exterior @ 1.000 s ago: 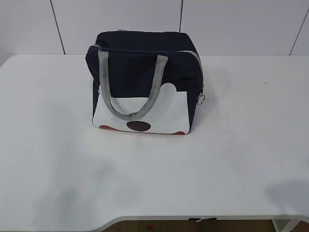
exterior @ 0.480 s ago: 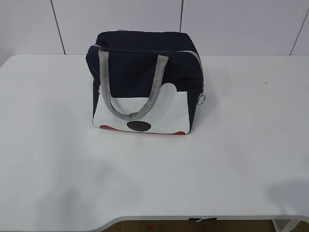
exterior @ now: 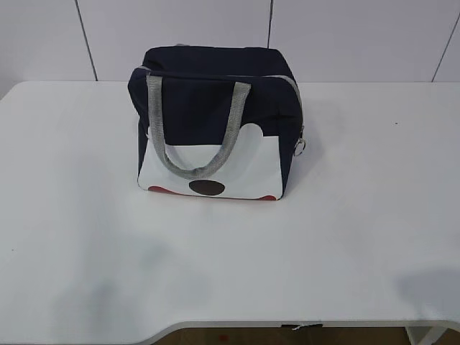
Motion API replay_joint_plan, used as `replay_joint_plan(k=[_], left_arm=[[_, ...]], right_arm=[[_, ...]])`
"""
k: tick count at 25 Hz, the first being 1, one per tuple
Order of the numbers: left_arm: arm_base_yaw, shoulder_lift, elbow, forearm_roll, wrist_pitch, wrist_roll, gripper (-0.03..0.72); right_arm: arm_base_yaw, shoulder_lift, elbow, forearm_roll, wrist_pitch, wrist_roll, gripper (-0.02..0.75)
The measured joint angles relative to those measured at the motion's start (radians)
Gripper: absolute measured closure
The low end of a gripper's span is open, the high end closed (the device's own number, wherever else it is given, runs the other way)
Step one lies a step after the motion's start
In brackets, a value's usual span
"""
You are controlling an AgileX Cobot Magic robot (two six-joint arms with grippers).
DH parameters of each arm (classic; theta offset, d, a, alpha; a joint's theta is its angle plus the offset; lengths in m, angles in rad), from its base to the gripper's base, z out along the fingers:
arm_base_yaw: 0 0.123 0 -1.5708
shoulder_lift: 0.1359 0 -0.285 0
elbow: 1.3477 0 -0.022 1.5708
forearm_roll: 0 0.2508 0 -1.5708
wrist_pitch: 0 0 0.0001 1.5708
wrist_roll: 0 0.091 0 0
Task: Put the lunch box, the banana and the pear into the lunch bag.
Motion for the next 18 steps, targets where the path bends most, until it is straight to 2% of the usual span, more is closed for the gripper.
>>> replay_joint_plan(k=[15, 18], left_arm=[[0.000, 0.000, 0.000, 0.000, 0.000, 0.000, 0.254], [0.018, 0.000, 0.000, 0.000, 0.000, 0.000, 0.254]], right_arm=[[0.000, 0.000, 0.000, 0.001, 0.000, 0.000, 0.218], [0.000, 0.000, 0.000, 0.001, 0.000, 0.000, 0.218]])
